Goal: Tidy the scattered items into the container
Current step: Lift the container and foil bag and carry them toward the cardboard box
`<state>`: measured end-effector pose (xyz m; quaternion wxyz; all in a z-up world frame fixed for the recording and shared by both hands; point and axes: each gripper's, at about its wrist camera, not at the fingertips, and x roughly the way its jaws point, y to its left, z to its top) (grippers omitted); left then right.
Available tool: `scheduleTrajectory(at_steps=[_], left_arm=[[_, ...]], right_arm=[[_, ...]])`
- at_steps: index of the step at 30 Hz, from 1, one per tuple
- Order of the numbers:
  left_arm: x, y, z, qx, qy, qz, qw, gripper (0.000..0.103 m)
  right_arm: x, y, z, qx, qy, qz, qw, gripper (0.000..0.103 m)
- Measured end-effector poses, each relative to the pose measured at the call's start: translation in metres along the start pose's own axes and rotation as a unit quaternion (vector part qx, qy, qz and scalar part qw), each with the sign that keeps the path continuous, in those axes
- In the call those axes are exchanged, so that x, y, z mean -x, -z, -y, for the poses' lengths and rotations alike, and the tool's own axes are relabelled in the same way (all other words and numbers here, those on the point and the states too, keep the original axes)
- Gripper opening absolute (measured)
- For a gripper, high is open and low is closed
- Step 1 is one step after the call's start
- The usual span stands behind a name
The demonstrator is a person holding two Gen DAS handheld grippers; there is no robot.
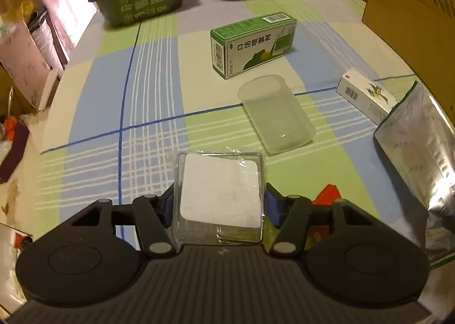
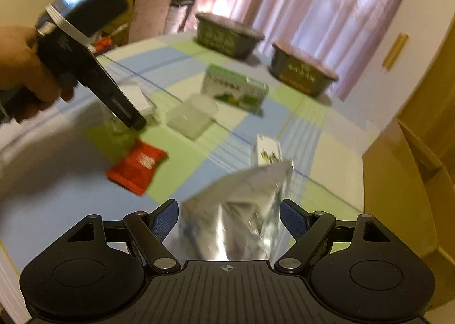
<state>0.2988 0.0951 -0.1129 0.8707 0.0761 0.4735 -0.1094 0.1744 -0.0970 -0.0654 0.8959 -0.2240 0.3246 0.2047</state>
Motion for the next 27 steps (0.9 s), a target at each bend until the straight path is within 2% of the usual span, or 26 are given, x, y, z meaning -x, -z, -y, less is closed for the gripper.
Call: scheduleTrajectory(at_steps=[2, 6, 14, 18, 23, 24, 25, 27], left_arm=[[0.0, 0.0, 0.002, -0.005, -0.003, 0.001, 1.0, 0.055], [0.0, 0.001, 0.005, -0.018, -0.014, 0.005, 0.9997, 0.059], [0.009, -0.001, 0.011, -0.047, -0.039, 0.034, 0.9975, 0.076], [0.001, -0.002, 0.014, -0.062, -0.044, 0.015, 0.997, 0.075], [-0.006, -0.008, 0.008, -0.053, -0.035, -0.007, 0.998, 0.061], [-0.006, -0.009, 0.008, -0.053, -0.036, -0.01, 0.9979, 0.06], [-0.006, -0.009, 0.008, -0.054, -0.035, -0.013, 0.9978, 0.059], [-0.004, -0.007, 0.01, -0.06, -0.032, -0.019, 0.9975, 0.058]], right_arm=[[0.002, -0.003, -0.005, 0.007, -0.004, 0.006, 1.0, 0.084], [-0.021, 0.004, -0.006, -0.016, -0.01, -0.055, 0.998, 0.084], [-0.031, 0.023, 0.016, -0.074, 0.023, -0.092, 0.993, 0.084], [-0.035, 0.028, 0.026, -0.094, 0.027, -0.103, 0.99, 0.084], [-0.036, 0.03, 0.038, -0.118, 0.022, -0.104, 0.987, 0.083], [-0.036, 0.03, 0.04, -0.122, 0.022, -0.105, 0.987, 0.071], [-0.036, 0.031, 0.044, -0.128, 0.019, -0.108, 0.986, 0.051], [-0.036, 0.033, 0.05, -0.147, 0.01, -0.112, 0.983, 0.05]])
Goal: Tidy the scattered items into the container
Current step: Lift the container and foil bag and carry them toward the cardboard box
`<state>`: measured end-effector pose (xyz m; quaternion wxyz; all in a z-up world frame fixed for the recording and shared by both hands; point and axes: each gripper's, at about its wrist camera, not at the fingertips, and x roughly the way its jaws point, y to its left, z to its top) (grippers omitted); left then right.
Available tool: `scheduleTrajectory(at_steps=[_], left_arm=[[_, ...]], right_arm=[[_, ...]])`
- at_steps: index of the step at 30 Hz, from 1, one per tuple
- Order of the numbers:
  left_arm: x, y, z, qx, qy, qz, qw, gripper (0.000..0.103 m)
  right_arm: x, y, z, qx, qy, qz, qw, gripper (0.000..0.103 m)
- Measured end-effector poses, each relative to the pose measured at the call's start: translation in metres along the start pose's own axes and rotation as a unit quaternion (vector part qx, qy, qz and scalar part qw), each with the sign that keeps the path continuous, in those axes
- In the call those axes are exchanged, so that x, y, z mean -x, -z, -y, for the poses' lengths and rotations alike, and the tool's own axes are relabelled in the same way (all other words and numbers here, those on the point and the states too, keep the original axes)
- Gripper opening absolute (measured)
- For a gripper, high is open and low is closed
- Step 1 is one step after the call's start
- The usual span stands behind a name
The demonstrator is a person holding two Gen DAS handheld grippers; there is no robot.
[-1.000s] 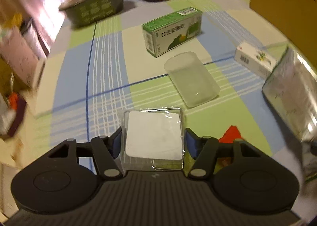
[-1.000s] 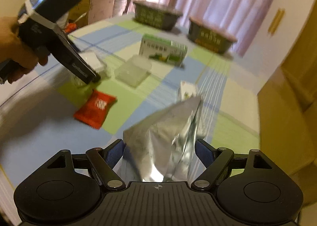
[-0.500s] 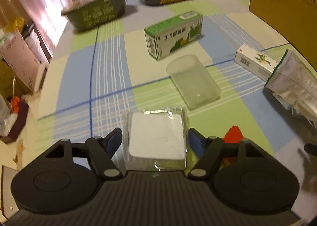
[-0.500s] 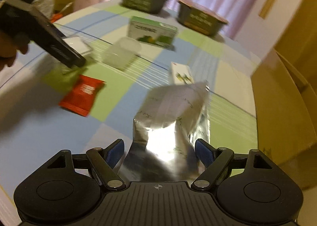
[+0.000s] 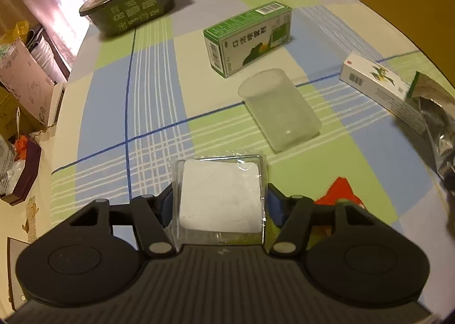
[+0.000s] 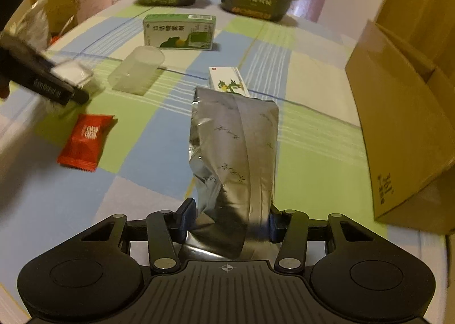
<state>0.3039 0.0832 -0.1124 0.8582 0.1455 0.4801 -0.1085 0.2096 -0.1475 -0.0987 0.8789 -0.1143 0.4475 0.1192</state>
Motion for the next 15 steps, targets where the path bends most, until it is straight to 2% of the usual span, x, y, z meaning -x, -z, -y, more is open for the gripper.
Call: scheduleTrajectory(at_steps=[8, 12, 14, 15], left_arm=[[0.032, 0.022, 0.031, -0.008, 0.069, -0.013, 0.9975, 0.056], [0.04, 0.037, 0.052, -0.038, 0.068, -0.023, 0.9967, 0.057], [0.042, 0.038, 0.055, -0.039, 0.066, -0.025, 0.9967, 0.057], [0.042, 0.037, 0.054, -0.038, 0.066, -0.027, 0.9967, 0.058]], right_arm=[[0.02, 0.008, 0.017, -0.054, -0.037, -0.029, 0.997, 0.046], [0.028, 0.015, 0.016, -0.046, -0.038, -0.036, 0.998, 0.047], [0.028, 0.014, 0.015, -0.041, -0.036, -0.033, 0.998, 0.057], [0.029, 0.013, 0.015, -0.038, -0.032, -0.029, 0.998, 0.08]])
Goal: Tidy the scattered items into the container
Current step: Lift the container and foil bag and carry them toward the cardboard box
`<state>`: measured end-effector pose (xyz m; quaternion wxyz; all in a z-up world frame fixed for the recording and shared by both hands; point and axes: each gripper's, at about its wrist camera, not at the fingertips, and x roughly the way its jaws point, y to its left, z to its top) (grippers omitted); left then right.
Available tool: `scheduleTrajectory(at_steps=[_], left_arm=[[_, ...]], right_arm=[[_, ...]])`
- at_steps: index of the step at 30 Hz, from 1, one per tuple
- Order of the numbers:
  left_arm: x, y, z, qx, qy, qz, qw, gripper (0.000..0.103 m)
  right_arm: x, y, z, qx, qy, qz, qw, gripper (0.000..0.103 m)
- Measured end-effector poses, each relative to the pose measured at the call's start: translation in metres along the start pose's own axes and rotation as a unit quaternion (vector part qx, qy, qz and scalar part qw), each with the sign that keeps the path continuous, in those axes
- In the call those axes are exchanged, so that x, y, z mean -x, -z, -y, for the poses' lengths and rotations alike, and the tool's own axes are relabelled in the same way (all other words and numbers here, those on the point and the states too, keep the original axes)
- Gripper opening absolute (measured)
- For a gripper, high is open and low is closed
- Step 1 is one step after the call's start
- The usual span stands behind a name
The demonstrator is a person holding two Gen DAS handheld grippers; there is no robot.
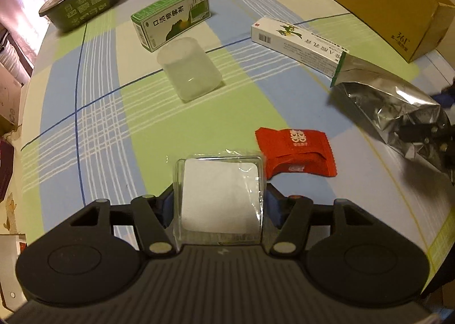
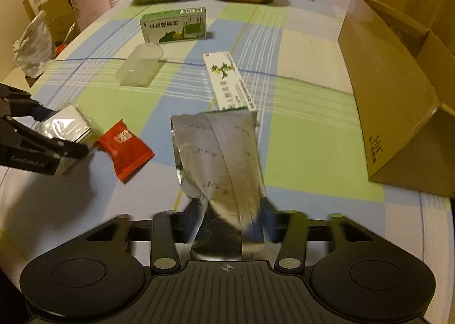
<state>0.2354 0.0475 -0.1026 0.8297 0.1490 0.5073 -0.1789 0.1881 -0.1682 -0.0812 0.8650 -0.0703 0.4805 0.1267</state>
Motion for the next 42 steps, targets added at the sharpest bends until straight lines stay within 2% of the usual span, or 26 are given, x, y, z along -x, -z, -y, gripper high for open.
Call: scheduleTrajectory(at_steps=[1, 6, 12, 14, 18, 19, 28, 35, 42], left_arm=[[0.0, -0.001, -0.001, 0.0, -0.002, -0.002, 1.0, 0.059], [-0.001, -0.012, 0.0, 0.001, -0.006, -0.025, 0.9997, 0.059], [-0.013, -0.025, 0.001, -0.008, -0.004, -0.079, 0.9968, 0.057], [-0.012, -0.025, 0.001, -0.016, -0.003, -0.087, 0.9961, 0.057], [-0.008, -0.019, 0.002, -0.017, -0.003, -0.088, 0.9959, 0.056], [-0.005, -0.016, 0.002, -0.011, -0.001, -0.087, 0.9962, 0.056], [0.034, 0.0, -0.002, 0.054, 0.029, -0.07, 0.9957, 0.056], [0.07, -0.001, 0.012, 0.047, 0.024, -0.05, 0.9974, 0.056], [0.096, -0.003, 0.042, 0.032, 0.037, -0.026, 0.9985, 0.056]], right_arm=[[0.001, -0.001, -0.001, 0.005, 0.004, 0.006, 1.0, 0.086], [-0.006, -0.008, -0.003, 0.019, -0.008, 0.001, 1.0, 0.086], [-0.02, -0.016, 0.004, 0.012, -0.032, -0.019, 0.999, 0.086], [-0.022, -0.015, 0.006, 0.007, -0.042, -0.023, 0.999, 0.06], [-0.019, -0.013, 0.008, 0.001, -0.047, -0.022, 0.999, 0.048], [-0.017, -0.014, 0.009, -0.004, -0.049, -0.02, 0.999, 0.039], [0.014, -0.003, 0.006, -0.013, -0.054, 0.001, 0.998, 0.037], [0.042, 0.013, 0.011, -0.031, -0.055, 0.009, 0.998, 0.037], [0.078, 0.025, 0.032, -0.077, -0.057, 0.026, 0.995, 0.037]])
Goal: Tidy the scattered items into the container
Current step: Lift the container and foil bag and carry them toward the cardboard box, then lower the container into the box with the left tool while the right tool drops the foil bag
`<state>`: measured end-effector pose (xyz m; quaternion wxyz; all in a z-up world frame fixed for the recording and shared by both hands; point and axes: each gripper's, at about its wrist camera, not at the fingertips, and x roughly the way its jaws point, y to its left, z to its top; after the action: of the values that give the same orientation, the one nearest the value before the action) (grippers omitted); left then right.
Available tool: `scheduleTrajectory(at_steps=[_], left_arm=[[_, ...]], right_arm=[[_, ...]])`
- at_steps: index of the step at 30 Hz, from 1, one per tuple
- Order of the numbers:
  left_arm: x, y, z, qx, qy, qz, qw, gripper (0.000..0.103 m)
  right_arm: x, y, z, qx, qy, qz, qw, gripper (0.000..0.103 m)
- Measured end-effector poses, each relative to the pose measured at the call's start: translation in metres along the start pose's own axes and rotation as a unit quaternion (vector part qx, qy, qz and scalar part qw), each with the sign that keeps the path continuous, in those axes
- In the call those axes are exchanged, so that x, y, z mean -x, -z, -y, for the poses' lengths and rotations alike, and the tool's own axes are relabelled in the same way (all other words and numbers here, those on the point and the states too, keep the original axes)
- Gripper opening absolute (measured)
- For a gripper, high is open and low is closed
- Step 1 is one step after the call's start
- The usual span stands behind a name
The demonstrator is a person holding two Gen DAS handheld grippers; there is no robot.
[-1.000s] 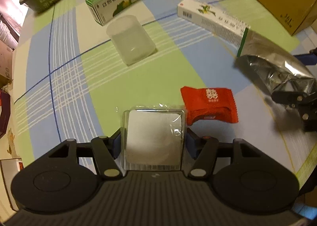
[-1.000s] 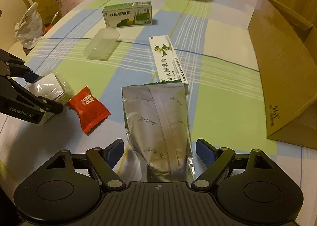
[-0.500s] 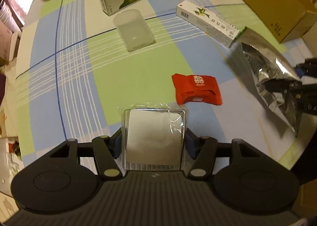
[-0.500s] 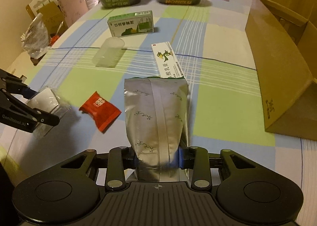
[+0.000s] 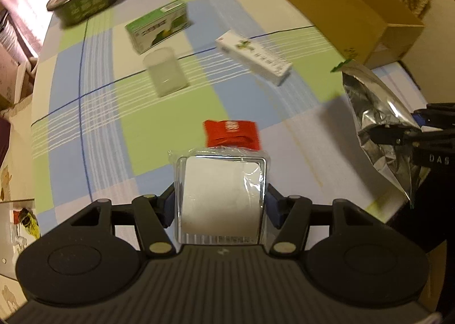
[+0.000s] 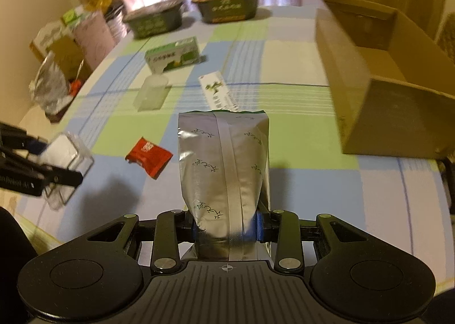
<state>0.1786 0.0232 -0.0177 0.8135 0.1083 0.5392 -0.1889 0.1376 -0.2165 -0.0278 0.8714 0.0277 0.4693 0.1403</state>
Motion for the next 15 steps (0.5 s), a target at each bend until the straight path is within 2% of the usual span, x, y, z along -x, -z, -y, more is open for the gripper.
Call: scheduleTrajectory(at_steps=[8, 15], left_arm=[[0.018, -0.006, 0.035, -0.02, 0.021, 0.021, 0.9993, 0.056], [0.03, -0.027, 0.064, -0.048, 0.036, 0.042, 0.9973, 0.056]], right_arm=[[0.045, 0.0, 0.025, -0.042, 0.007, 0.027, 0.999, 0.037], [0.079, -0.008, 0.046, -0.067, 0.019, 0.059, 0.996, 0.037]])
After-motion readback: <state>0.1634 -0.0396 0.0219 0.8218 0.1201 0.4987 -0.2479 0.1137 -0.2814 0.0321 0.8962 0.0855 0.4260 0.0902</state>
